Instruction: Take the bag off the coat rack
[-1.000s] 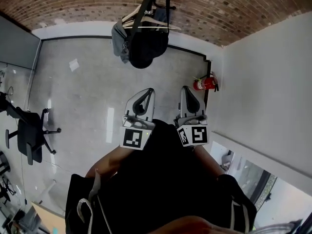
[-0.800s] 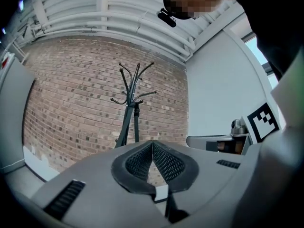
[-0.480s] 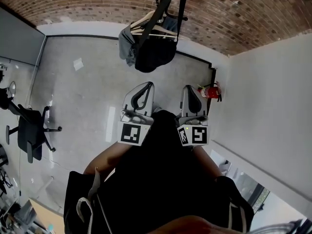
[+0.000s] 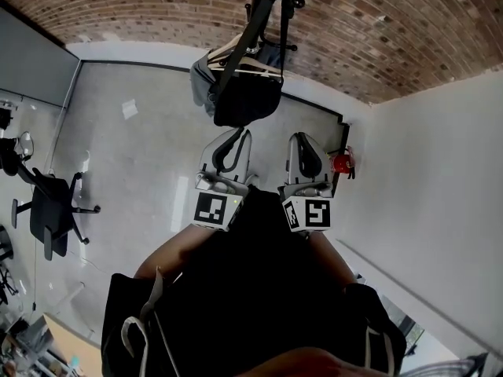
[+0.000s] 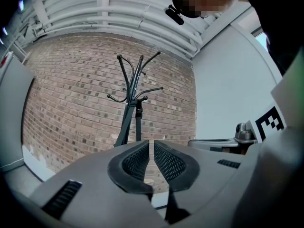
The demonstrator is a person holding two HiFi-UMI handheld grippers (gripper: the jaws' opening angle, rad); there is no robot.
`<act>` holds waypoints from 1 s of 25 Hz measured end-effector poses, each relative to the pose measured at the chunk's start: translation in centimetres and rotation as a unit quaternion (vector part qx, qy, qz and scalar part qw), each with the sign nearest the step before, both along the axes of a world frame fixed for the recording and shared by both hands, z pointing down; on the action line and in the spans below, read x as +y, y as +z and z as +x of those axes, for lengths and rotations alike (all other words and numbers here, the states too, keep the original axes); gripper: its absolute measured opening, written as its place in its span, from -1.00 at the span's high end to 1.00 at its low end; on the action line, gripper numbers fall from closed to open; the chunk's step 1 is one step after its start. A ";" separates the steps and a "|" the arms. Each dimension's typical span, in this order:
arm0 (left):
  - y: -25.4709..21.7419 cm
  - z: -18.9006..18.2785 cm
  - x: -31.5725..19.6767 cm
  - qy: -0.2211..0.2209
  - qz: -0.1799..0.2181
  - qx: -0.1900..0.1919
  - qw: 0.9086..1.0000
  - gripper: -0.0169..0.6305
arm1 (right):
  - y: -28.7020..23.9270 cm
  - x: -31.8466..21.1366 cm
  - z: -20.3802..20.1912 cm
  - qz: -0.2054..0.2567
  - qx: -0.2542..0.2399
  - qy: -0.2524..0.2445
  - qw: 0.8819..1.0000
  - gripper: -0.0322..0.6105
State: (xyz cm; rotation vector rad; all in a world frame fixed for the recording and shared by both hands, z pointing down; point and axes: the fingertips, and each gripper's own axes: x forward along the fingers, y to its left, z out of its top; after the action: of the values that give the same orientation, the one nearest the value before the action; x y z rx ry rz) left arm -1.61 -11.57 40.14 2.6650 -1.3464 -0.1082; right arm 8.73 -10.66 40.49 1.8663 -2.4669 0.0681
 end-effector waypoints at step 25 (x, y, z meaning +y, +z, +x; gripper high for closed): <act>0.1 0.6 -12.3 -0.061 0.015 -0.014 0.998 0.64 | -0.4 -13.2 2.1 0.004 -0.003 -0.020 1.000 0.61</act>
State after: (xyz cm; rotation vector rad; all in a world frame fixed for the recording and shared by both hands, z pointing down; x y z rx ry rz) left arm -0.98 -23.85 40.27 2.6162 -1.5293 -0.1058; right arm 10.79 -23.90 40.12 1.8202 -2.5117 0.0622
